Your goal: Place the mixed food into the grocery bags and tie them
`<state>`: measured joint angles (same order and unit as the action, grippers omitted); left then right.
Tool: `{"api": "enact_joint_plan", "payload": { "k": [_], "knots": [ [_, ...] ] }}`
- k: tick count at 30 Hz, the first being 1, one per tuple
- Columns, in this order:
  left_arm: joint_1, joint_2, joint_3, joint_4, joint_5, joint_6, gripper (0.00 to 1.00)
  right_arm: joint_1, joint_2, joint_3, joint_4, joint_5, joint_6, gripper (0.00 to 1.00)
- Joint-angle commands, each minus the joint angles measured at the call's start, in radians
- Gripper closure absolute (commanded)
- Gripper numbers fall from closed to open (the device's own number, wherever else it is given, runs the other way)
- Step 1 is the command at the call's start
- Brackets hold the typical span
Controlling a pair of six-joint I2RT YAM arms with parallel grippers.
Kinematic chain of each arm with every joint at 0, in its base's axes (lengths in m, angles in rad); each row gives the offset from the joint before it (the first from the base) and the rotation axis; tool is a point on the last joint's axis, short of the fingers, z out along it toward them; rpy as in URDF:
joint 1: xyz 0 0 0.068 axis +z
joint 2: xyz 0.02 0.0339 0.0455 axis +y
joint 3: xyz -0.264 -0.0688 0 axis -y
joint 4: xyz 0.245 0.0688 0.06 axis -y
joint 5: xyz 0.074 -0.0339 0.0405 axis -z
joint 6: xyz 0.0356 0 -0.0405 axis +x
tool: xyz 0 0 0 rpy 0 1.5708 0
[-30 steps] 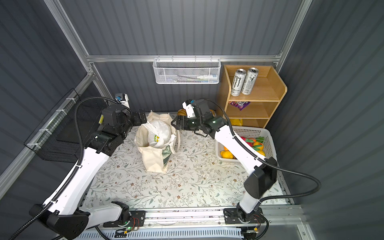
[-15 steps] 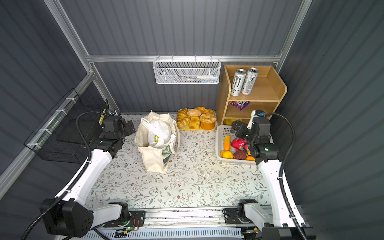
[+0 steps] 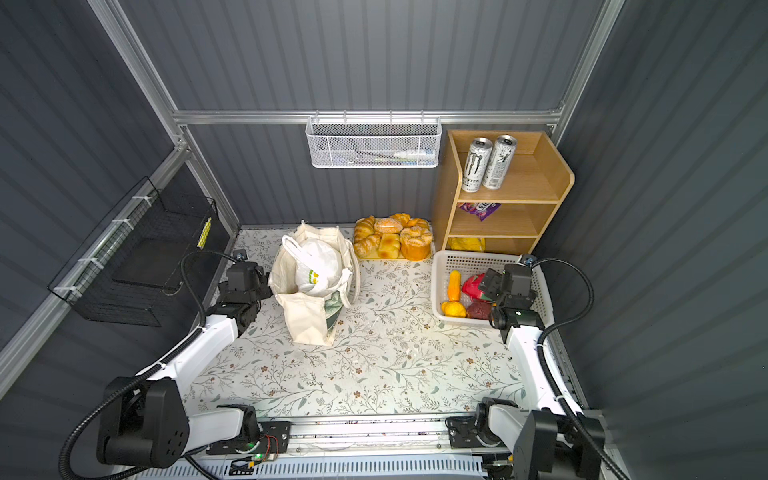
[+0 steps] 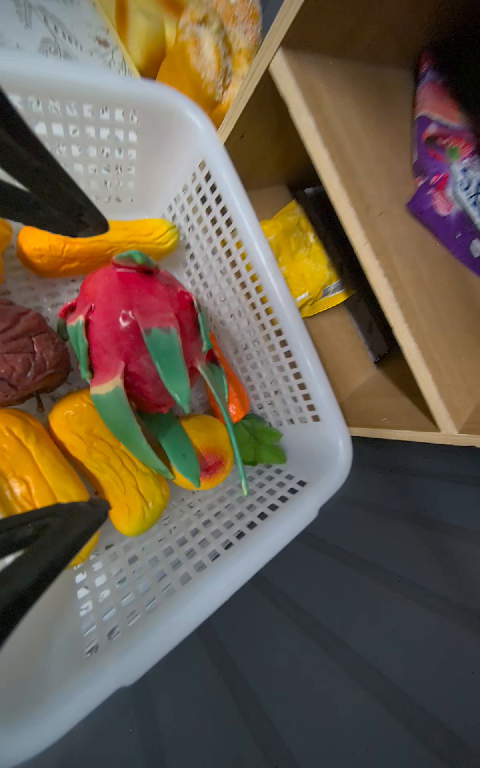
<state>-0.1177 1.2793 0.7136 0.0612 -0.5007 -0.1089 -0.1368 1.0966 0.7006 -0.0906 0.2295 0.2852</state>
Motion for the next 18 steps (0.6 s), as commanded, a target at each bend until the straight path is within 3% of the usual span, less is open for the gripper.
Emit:
{"api": "enact_joint_plan", "payload": {
  "k": [1,4,9,13,16,18],
  "knots": [
    [0.006,0.042,-0.099,0.266,0.06,0.051,0.0,-0.001,-0.011,-0.036,0.16,0.039,-0.076,0.01],
    [0.006,0.104,-0.182,0.433,0.11,0.055,0.0,0.007,-0.008,-0.112,0.27,-0.043,-0.089,0.01],
    [0.006,0.201,-0.259,0.663,0.16,0.071,0.0,0.095,0.042,-0.245,0.533,-0.045,-0.226,0.01],
    [0.006,0.278,-0.302,0.824,0.179,0.106,0.0,0.13,0.18,-0.398,0.934,-0.072,-0.264,0.01],
    [0.007,0.328,-0.327,0.916,0.191,0.116,0.0,0.136,0.264,-0.417,1.046,-0.165,-0.286,0.01],
    [0.007,0.368,-0.334,0.959,0.209,0.124,0.0,0.137,0.401,-0.474,1.326,-0.186,-0.305,0.01]
  ]
}}
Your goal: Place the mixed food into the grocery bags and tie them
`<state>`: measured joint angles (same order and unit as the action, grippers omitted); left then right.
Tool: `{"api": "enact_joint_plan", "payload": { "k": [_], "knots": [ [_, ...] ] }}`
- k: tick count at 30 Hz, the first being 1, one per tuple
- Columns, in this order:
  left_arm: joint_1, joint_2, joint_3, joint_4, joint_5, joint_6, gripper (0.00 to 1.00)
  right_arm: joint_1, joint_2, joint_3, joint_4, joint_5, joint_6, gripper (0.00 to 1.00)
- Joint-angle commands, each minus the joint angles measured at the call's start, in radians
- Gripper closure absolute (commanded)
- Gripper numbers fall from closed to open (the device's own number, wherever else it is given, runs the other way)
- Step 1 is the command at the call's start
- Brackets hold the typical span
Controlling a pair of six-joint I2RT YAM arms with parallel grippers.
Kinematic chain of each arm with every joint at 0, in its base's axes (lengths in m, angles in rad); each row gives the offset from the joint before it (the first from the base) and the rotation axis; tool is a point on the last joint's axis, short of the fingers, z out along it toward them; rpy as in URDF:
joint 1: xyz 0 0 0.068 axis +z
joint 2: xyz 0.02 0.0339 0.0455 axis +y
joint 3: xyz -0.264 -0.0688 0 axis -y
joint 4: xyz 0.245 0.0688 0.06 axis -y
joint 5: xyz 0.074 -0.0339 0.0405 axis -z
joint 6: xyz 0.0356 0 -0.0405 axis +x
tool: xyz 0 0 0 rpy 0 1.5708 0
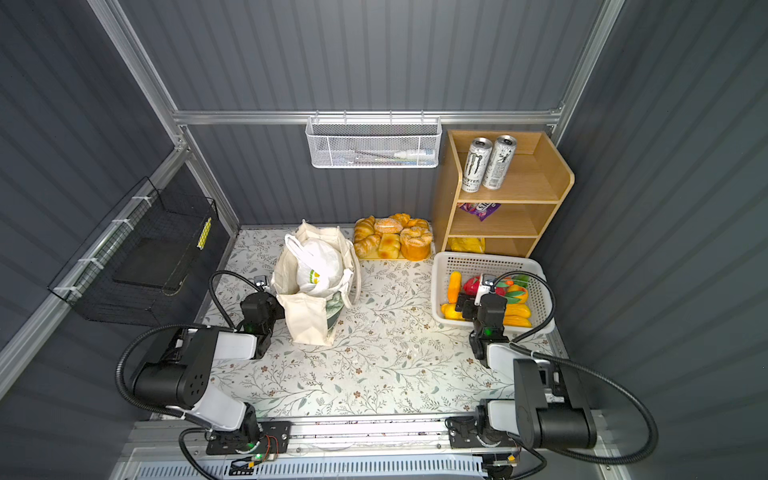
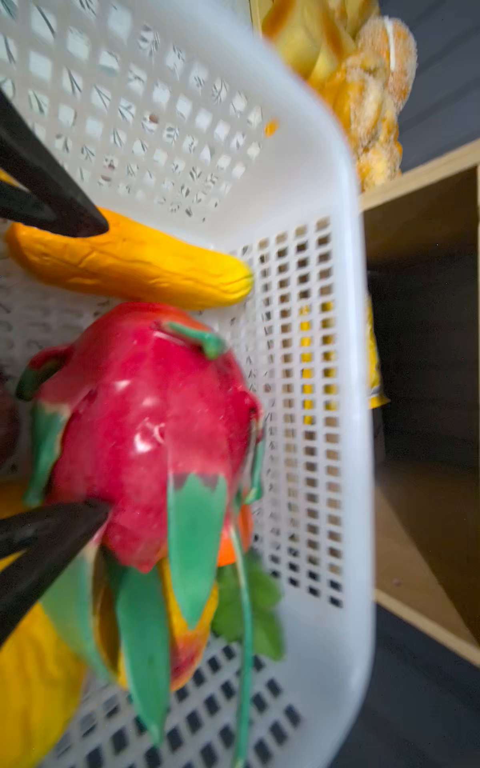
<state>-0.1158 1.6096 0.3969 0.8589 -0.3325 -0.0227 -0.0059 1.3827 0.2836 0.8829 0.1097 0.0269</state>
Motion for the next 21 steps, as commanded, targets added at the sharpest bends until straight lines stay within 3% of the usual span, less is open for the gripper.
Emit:
{"api": "enact_joint_plan", "payload": {
  "k": [1,3,5,7,9,21],
  "knots": [
    [0.005,0.055,-0.017,0.173,0.046,0.041,0.0,0.008,0.093,-0.063,0.315,-0.045,-0.041,0.01],
    [0.005,0.104,-0.011,0.224,0.057,0.051,0.0,-0.002,0.05,-0.015,0.152,-0.065,-0.027,0.01],
    [0.005,0.101,0.038,0.119,0.068,0.056,0.0,-0.017,0.09,0.009,0.17,-0.068,-0.012,0.01],
    [0.013,0.11,0.069,0.073,0.103,0.061,0.0,-0.043,0.062,0.057,0.032,-0.062,0.028,0.01],
    [0.033,0.108,0.082,0.041,0.142,0.049,0.0,-0.057,0.088,0.043,0.103,-0.081,0.034,0.01],
    [0.043,0.111,0.087,0.043,0.159,0.044,0.0,-0.052,0.078,0.053,0.07,-0.097,0.027,0.01]
  ]
}}
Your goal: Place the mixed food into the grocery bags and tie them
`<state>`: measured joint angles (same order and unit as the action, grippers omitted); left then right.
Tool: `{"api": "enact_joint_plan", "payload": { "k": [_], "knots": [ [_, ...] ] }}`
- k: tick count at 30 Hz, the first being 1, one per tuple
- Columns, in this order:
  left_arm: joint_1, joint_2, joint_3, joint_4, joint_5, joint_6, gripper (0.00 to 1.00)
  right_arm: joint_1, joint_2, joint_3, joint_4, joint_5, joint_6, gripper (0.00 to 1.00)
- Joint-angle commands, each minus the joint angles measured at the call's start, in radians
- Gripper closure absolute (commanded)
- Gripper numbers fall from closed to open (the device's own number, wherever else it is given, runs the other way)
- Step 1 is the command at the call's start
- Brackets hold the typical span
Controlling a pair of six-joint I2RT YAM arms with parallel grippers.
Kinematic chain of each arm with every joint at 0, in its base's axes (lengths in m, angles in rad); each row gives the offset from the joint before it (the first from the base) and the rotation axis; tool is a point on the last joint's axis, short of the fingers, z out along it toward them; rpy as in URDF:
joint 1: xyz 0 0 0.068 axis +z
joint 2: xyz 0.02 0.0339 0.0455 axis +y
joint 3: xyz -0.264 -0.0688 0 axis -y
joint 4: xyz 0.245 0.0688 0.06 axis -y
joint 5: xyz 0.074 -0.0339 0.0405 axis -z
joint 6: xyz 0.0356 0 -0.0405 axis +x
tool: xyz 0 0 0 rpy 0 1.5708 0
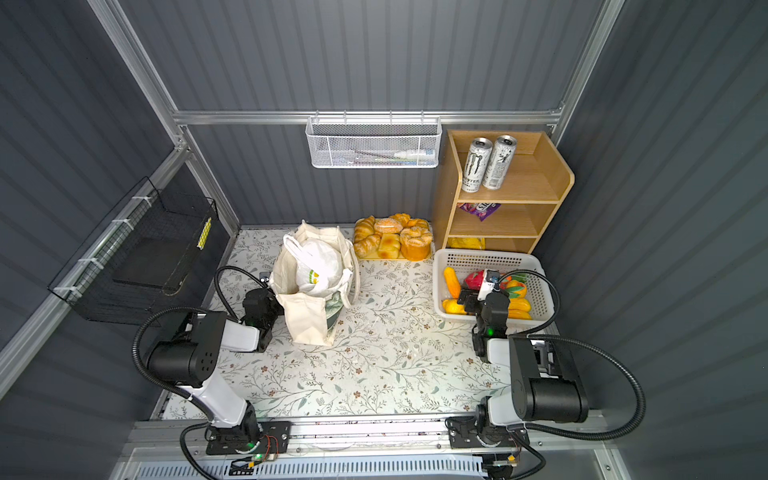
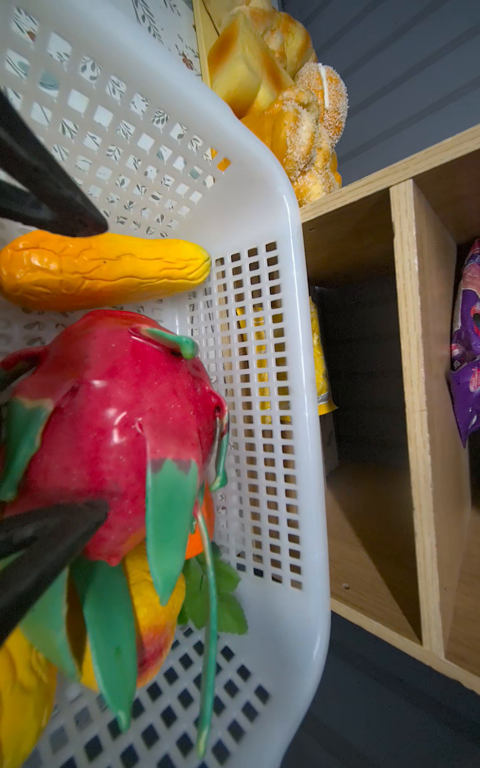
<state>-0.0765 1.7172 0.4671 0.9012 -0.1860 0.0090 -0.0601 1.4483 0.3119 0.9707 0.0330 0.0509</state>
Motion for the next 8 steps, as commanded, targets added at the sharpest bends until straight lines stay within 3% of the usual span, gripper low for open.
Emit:
{"api": "enact_joint_plan", "payload": {
  "k": [1,8],
  "knots": [
    [0.004,0.004,0.017,0.0,0.013,0.013,0.0,0.0,0.018,0.03,-0.021,-0.026,0.003,0.01],
    [0.004,0.002,0.009,0.01,0.011,0.014,0.0,-0.007,0.01,0.017,-0.006,-0.053,0.0,0.01]
  ]
}}
